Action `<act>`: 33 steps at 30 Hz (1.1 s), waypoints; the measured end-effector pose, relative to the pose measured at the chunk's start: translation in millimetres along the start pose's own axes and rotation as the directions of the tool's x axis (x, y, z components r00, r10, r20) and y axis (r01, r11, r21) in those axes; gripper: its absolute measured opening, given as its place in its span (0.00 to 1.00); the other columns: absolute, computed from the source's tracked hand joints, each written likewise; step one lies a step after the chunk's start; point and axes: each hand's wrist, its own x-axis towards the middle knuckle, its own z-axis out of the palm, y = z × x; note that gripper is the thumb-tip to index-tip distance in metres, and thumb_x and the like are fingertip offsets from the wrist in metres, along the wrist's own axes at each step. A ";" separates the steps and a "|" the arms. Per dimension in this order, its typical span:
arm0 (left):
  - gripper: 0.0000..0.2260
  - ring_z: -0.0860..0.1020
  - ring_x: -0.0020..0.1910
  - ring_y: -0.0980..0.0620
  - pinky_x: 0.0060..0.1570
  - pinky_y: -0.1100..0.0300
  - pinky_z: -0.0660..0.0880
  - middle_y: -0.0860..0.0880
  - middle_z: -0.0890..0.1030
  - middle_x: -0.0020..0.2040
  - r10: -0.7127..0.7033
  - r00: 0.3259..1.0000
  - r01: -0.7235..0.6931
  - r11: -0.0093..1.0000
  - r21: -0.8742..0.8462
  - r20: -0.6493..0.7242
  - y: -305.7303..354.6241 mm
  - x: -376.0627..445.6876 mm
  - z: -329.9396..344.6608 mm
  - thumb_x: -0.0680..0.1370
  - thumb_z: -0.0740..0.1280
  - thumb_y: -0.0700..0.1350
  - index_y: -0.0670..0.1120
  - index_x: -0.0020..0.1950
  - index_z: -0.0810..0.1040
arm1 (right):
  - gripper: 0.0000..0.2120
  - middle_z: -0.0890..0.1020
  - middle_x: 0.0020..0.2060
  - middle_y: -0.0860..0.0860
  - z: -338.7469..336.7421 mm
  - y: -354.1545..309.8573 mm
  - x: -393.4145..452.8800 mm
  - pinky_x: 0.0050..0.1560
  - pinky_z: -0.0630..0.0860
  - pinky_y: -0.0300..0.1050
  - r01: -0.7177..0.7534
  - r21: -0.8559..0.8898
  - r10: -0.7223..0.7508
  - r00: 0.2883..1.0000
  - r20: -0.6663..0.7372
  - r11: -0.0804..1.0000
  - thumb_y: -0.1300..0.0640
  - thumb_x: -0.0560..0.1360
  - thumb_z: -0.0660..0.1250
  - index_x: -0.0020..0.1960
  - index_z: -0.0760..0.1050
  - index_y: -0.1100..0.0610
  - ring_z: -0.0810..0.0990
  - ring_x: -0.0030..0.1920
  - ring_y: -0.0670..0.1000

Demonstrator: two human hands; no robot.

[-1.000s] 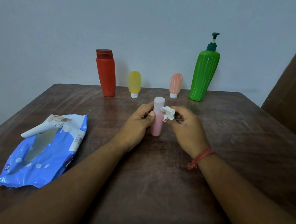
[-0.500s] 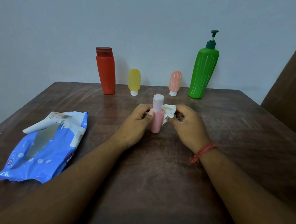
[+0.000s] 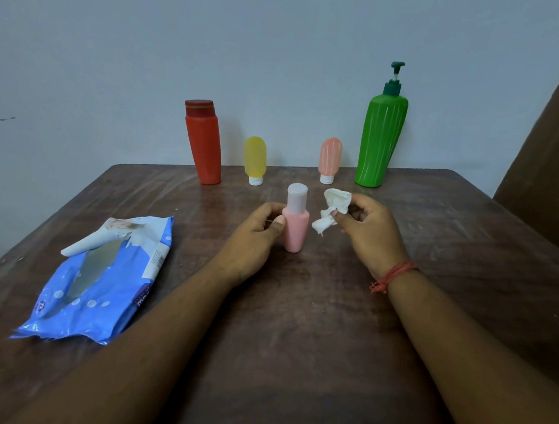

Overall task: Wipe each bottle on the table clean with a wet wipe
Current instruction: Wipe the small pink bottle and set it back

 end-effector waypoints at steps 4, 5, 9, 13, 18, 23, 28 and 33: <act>0.11 0.76 0.47 0.70 0.45 0.77 0.69 0.59 0.79 0.54 -0.003 1.000 0.003 0.999 0.033 -0.015 1.5 -2.8 -0.3 0.86 0.58 0.44 0.51 0.65 0.75 | 0.15 0.86 0.45 0.43 -10.9 9.3 4.8 0.51 0.80 0.47 -0.010 -0.014 0.009 0.998 -0.068 1.000 0.63 0.77 0.71 0.48 0.80 0.41 0.84 0.48 0.44; 0.10 0.76 0.49 0.68 0.45 0.78 0.68 0.57 0.80 0.55 -0.009 1.000 0.010 0.999 0.038 -0.028 0.4 -3.1 -0.2 0.85 0.58 0.43 0.51 0.64 0.75 | 0.15 0.86 0.45 0.43 -13.2 11.4 5.9 0.51 0.80 0.49 -0.015 -0.016 0.014 0.996 -0.083 1.000 0.62 0.77 0.71 0.48 0.80 0.41 0.84 0.48 0.45; 0.10 0.77 0.48 0.62 0.44 0.76 0.69 0.53 0.79 0.55 -0.059 0.993 0.064 0.997 0.043 -0.098 -1.0 -8.7 2.6 0.82 0.65 0.42 0.49 0.62 0.74 | 0.13 0.85 0.44 0.41 -19.0 17.5 10.6 0.51 0.80 0.47 -0.030 -0.004 0.030 0.990 -0.141 1.000 0.62 0.78 0.70 0.50 0.80 0.42 0.83 0.46 0.43; 0.21 0.76 0.54 0.51 0.52 0.62 0.75 0.52 0.76 0.54 -0.082 0.984 0.112 0.974 0.195 -0.158 -0.8 -14.5 12.4 0.75 0.74 0.47 0.47 0.64 0.70 | 0.13 0.85 0.43 0.41 -20.2 17.7 12.2 0.50 0.80 0.48 -0.040 -0.016 0.037 0.987 -0.153 0.999 0.62 0.78 0.70 0.51 0.80 0.43 0.83 0.45 0.43; 0.34 0.73 0.58 0.49 0.56 0.48 0.75 0.53 0.77 0.53 -0.047 0.971 0.153 0.878 0.454 -0.236 -2.2 -10.9 31.2 0.69 0.75 0.61 0.48 0.68 0.67 | 0.12 0.85 0.43 0.42 -20.7 15.6 12.2 0.49 0.80 0.47 -0.050 -0.028 0.046 0.988 -0.150 0.998 0.61 0.78 0.70 0.48 0.80 0.42 0.83 0.45 0.44; 0.29 0.75 0.60 0.44 0.62 0.43 0.70 0.48 0.78 0.59 -0.015 0.969 0.158 0.805 0.572 -0.247 -1.2 2.9 40.4 0.73 0.72 0.57 0.47 0.66 0.64 | 0.09 0.84 0.42 0.43 -23.3 15.9 13.2 0.48 0.80 0.47 -0.064 -0.027 0.058 0.984 -0.170 0.998 0.61 0.77 0.71 0.50 0.80 0.46 0.83 0.43 0.44; 0.28 0.74 0.61 0.41 0.63 0.43 0.69 0.45 0.77 0.60 -0.024 0.960 0.188 0.796 0.575 -0.280 -3.5 28.8 43.4 0.74 0.72 0.55 0.46 0.66 0.64 | 0.10 0.84 0.43 0.43 -26.1 19.4 14.6 0.48 0.80 0.45 -0.079 -0.022 0.074 0.981 -0.180 0.997 0.61 0.77 0.70 0.57 0.82 0.52 0.83 0.45 0.44; 0.25 0.74 0.61 0.40 0.62 0.44 0.70 0.43 0.77 0.60 -0.012 0.947 0.206 0.792 0.575 -0.322 -8.3 65.1 48.9 0.74 0.73 0.53 0.44 0.63 0.67 | 0.09 0.85 0.43 0.45 -25.7 23.4 18.1 0.44 0.77 0.41 -0.069 -0.032 0.062 0.982 -0.176 0.997 0.61 0.77 0.70 0.52 0.81 0.48 0.82 0.43 0.42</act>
